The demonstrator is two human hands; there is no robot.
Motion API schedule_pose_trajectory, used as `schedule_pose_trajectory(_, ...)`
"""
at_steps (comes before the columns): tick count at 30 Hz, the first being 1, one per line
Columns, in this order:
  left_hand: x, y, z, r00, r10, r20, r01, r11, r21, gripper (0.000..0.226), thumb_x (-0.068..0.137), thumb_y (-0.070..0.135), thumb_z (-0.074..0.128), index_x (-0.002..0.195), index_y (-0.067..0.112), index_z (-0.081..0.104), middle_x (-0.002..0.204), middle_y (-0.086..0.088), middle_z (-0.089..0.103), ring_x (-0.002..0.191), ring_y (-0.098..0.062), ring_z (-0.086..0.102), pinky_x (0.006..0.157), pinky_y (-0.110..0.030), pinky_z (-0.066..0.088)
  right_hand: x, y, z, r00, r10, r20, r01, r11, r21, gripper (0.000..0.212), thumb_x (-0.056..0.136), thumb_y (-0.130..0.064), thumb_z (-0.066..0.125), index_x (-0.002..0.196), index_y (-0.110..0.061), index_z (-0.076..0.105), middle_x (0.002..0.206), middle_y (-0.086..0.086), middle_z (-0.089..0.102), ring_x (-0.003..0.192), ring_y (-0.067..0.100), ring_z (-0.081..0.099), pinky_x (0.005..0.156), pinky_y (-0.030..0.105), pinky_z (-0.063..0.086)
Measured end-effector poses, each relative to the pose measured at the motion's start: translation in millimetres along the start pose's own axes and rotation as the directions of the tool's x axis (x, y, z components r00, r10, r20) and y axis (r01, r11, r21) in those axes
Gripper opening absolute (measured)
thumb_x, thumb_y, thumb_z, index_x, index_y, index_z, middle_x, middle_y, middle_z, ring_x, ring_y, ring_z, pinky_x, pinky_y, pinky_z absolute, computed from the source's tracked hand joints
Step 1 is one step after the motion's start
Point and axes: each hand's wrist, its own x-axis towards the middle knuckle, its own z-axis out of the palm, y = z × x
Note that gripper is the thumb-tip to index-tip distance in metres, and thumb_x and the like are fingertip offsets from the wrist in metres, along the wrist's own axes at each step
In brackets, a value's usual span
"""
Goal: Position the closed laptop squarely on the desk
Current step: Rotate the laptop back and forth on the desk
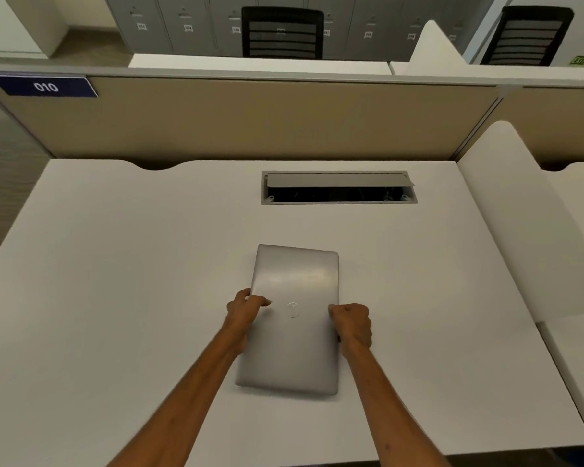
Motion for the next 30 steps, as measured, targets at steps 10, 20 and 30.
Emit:
schedule_pose_trajectory(10, -43, -50, 5, 0.995, -0.097, -0.004, 0.090, 0.937, -0.338, 0.046, 0.079, 0.020, 0.075, 0.123, 0.025, 0.064, 0.140, -0.003, 0.065, 0.130, -0.028, 0.060, 0.105, -0.048, 0.052, 20, -55, -9, 0.973, -0.136, 0.186, 0.183, 0.947, -0.263, 0.037, 0.081, -0.028, 0.077, 0.111, -0.006, 0.075, 0.112, 0.014, 0.079, 0.100, 0.035, 0.076, 0.094, 0.041, 0.060)
schedule_pose_trajectory(20, -71, -72, 28, 0.981, -0.136, -0.141, 0.047, 0.863, -0.502, 0.066, 0.083, 0.015, 0.073, 0.145, 0.023, 0.051, 0.149, -0.006, 0.051, 0.125, -0.026, 0.057, 0.113, -0.055, 0.050, 30, -70, 8, 0.922, -0.190, 0.336, 0.314, 0.877, -0.364, 0.030, 0.083, -0.024, 0.077, 0.107, -0.006, 0.077, 0.113, 0.013, 0.080, 0.092, 0.031, 0.070, 0.097, 0.041, 0.059)
schedule_pose_trajectory(30, -78, -78, 51, 0.967, -0.184, -0.179, 0.041, 0.800, -0.599, 0.064, 0.083, 0.010, 0.071, 0.143, 0.022, 0.051, 0.148, -0.008, 0.052, 0.130, -0.030, 0.057, 0.109, -0.056, 0.053, 33, -87, 16, 0.908, -0.213, 0.360, 0.361, 0.834, -0.418, 0.030, 0.084, -0.020, 0.075, 0.113, -0.011, 0.077, 0.116, 0.008, 0.079, 0.114, 0.032, 0.073, 0.101, 0.040, 0.057)
